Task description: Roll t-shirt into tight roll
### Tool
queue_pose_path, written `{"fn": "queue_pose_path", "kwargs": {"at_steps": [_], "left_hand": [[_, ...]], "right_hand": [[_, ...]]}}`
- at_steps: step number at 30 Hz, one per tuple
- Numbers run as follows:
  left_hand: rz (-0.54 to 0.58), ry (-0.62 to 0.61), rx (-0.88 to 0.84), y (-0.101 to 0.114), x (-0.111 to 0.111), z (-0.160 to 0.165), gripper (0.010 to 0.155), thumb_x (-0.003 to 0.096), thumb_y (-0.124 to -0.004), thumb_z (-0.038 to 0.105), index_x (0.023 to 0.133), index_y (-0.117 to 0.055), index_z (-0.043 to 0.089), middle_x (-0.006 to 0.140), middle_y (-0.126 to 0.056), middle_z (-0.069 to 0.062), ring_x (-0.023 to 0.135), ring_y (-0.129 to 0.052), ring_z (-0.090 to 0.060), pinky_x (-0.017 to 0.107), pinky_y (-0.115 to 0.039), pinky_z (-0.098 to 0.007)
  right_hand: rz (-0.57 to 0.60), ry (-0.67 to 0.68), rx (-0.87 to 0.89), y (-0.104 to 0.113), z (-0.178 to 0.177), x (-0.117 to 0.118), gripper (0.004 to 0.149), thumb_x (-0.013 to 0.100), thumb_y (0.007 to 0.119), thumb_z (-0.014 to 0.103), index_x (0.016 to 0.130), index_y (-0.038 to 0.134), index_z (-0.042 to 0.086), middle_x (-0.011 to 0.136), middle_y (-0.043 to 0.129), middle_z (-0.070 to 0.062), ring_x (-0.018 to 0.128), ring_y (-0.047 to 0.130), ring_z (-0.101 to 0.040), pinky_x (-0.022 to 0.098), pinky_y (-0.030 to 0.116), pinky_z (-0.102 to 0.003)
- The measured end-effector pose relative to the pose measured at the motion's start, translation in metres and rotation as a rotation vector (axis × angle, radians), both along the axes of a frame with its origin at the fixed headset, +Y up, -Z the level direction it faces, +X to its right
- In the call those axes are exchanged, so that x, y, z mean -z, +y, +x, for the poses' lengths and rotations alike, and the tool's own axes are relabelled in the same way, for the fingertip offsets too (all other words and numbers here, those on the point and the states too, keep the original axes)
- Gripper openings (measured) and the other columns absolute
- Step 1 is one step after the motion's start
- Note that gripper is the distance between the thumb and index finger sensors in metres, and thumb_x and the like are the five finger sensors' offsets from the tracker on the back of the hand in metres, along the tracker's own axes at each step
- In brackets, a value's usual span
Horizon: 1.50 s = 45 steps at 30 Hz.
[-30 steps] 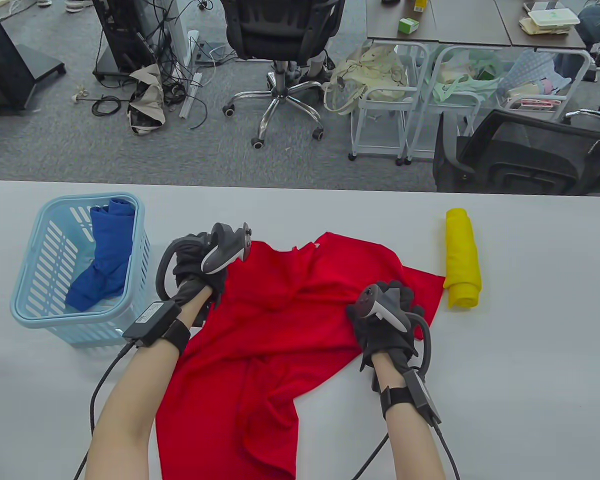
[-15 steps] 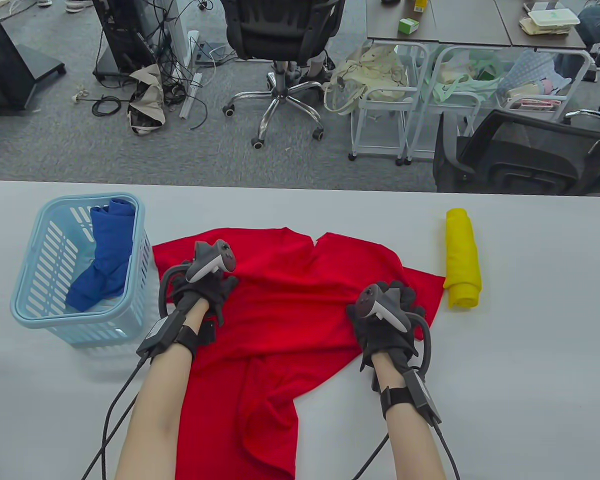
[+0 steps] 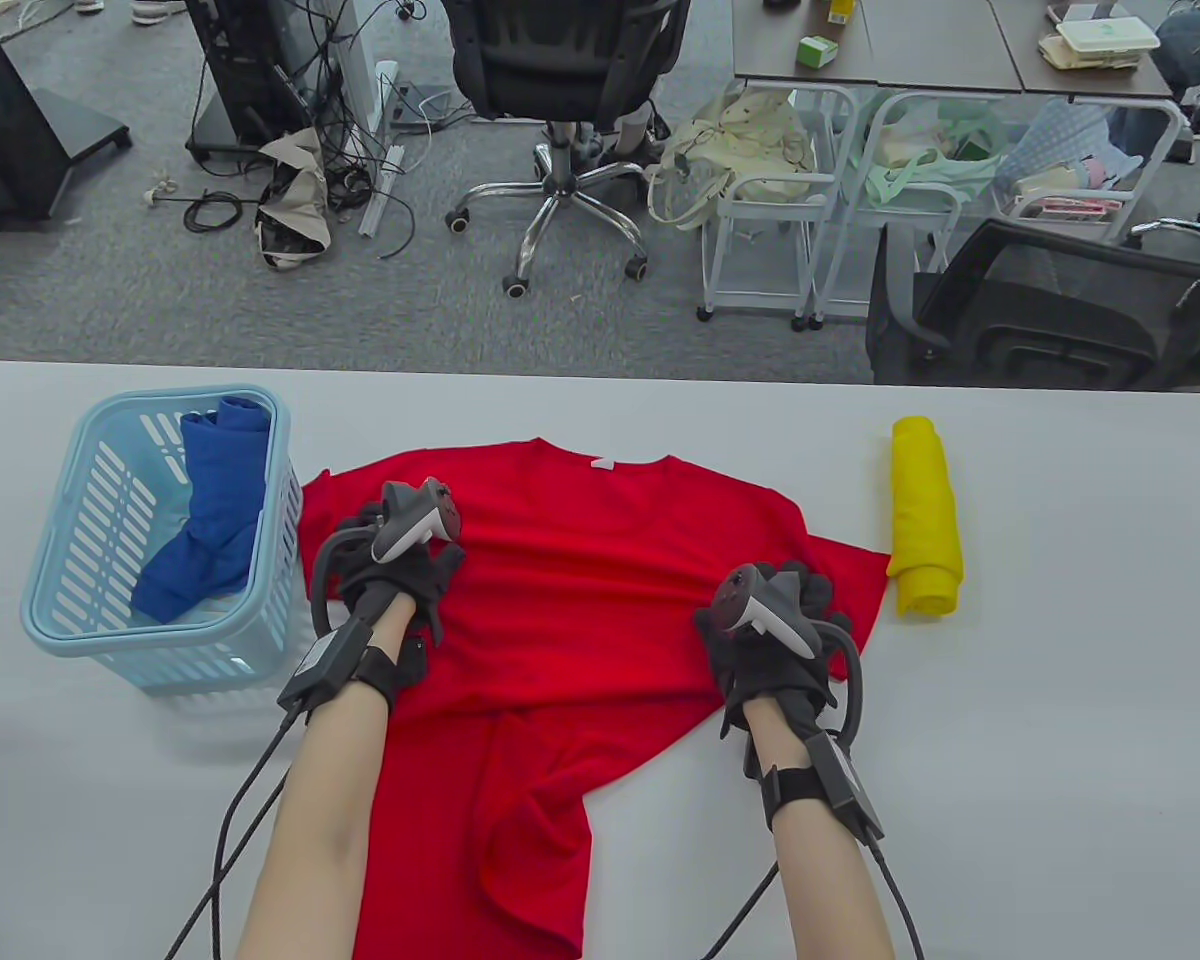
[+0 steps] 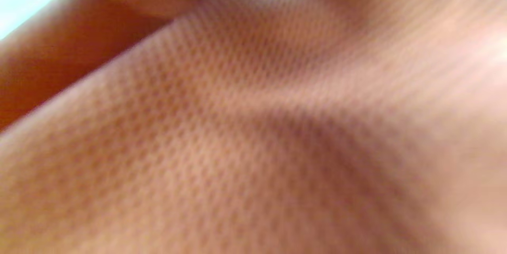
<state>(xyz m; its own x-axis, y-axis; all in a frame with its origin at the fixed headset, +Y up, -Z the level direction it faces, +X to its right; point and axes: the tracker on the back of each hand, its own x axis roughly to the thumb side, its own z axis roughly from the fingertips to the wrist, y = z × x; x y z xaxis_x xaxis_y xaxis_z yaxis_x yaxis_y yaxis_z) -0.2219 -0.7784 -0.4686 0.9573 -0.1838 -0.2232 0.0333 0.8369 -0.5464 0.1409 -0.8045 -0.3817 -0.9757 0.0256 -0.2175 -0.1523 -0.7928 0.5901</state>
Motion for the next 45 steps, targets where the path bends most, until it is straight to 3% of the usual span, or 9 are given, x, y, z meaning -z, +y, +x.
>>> {"fn": "queue_pose_path", "kwargs": {"at_steps": [6, 9, 12, 18, 25, 30, 37, 41, 45], "left_hand": [[0.195, -0.333, 0.065, 0.034, -0.057, 0.029, 0.072, 0.048, -0.037, 0.064, 0.114, -0.029, 0.037, 0.126, -0.034, -0.008, 0.115, -0.047, -0.037, 0.081, -0.055, -0.055], [0.156, -0.385, 0.071, 0.028, -0.077, 0.032, 0.074, 0.0462, -0.035, 0.066, 0.115, -0.033, 0.038, 0.126, -0.044, -0.008, 0.114, -0.055, -0.038, 0.079, -0.058, -0.057], [0.025, -0.294, -0.01, 0.002, -0.074, 0.023, 0.076, 0.0436, -0.029, 0.066, 0.113, -0.022, 0.036, 0.124, -0.033, -0.013, 0.113, -0.048, -0.042, 0.079, -0.054, -0.06], [-0.083, -0.217, -0.129, -0.022, -0.056, 0.007, 0.077, 0.0397, -0.02, 0.067, 0.102, 0.013, 0.036, 0.113, 0.016, -0.013, 0.106, 0.003, -0.046, 0.075, -0.017, -0.069], [-0.06, -0.23, -0.055, -0.011, -0.058, 0.015, 0.077, 0.0406, -0.022, 0.066, 0.104, 0.007, 0.035, 0.117, 0.007, -0.011, 0.111, -0.006, -0.042, 0.079, -0.024, -0.066], [-0.012, -0.238, -0.143, 0.012, -0.08, 0.007, 0.077, 0.0434, -0.026, 0.066, 0.109, -0.002, 0.033, 0.12, -0.003, -0.013, 0.113, -0.018, -0.043, 0.081, -0.035, -0.065], [-0.126, -0.268, -0.103, -0.008, -0.09, 0.006, 0.079, 0.0421, -0.025, 0.069, 0.108, 0.002, 0.035, 0.118, 0.003, -0.013, 0.111, -0.009, -0.045, 0.08, -0.027, -0.067], [-0.122, -0.28, -0.029, -0.016, -0.081, 0.009, 0.08, 0.0396, -0.019, 0.07, 0.102, 0.014, 0.033, 0.114, 0.013, -0.014, 0.108, -0.002, -0.045, 0.079, -0.021, -0.066], [-0.136, -0.247, -0.053, -0.016, -0.068, 0.014, 0.079, 0.0403, -0.02, 0.07, 0.101, 0.015, 0.033, 0.113, 0.015, -0.014, 0.107, 0.0, -0.046, 0.078, -0.018, -0.066]], "right_hand": [[-0.029, -0.005, -0.037, 0.002, 0.001, 0.016, 0.086, 0.051, 0.013, 0.065, 0.098, -0.031, 0.008, 0.1, -0.033, -0.025, 0.092, -0.026, -0.055, 0.063, 0.001, -0.072], [-0.05, 0.009, -0.05, 0.003, 0.0, 0.028, 0.086, 0.05, 0.013, 0.065, 0.097, -0.032, 0.009, 0.1, -0.034, -0.025, 0.092, -0.027, -0.055, 0.064, 0.002, -0.071], [-0.068, 0.026, -0.04, 0.004, 0.002, 0.042, 0.086, 0.05, 0.014, 0.065, 0.096, -0.033, 0.01, 0.099, -0.036, -0.024, 0.091, -0.029, -0.053, 0.064, 0.002, -0.071], [-0.066, 0.039, -0.02, 0.004, 0.008, 0.061, 0.086, 0.05, 0.017, 0.066, 0.095, -0.033, 0.013, 0.099, -0.037, -0.02, 0.091, -0.032, -0.051, 0.064, -0.001, -0.07], [-0.003, -0.026, 0.007, 0.006, 0.009, 0.069, 0.082, 0.053, 0.018, 0.064, 0.1, -0.029, 0.016, 0.103, -0.033, -0.017, 0.094, -0.029, -0.046, 0.066, -0.002, -0.066], [0.114, 0.058, -0.109, 0.043, -0.005, 0.054, 0.081, 0.062, 0.037, 0.058, 0.112, -0.007, 0.012, 0.11, -0.015, -0.024, 0.1, -0.01, -0.054, 0.068, 0.012, -0.067], [0.191, 0.205, -0.165, 0.051, -0.039, 0.001, 0.073, 0.06, 0.051, 0.061, 0.114, 0.049, 0.012, 0.114, 0.051, -0.025, 0.1, 0.064, -0.05, 0.066, 0.062, -0.059], [0.159, 0.233, -0.249, 0.038, -0.036, 0.015, 0.079, 0.058, 0.045, 0.062, 0.116, 0.029, 0.011, 0.116, 0.034, -0.028, 0.104, 0.047, -0.055, 0.071, 0.053, -0.061], [0.059, 0.149, -0.102, 0.029, -0.017, 0.046, 0.079, 0.058, 0.041, 0.06, 0.115, 0.008, 0.016, 0.116, 0.006, -0.023, 0.106, 0.014, -0.054, 0.074, 0.035, -0.062]]}}
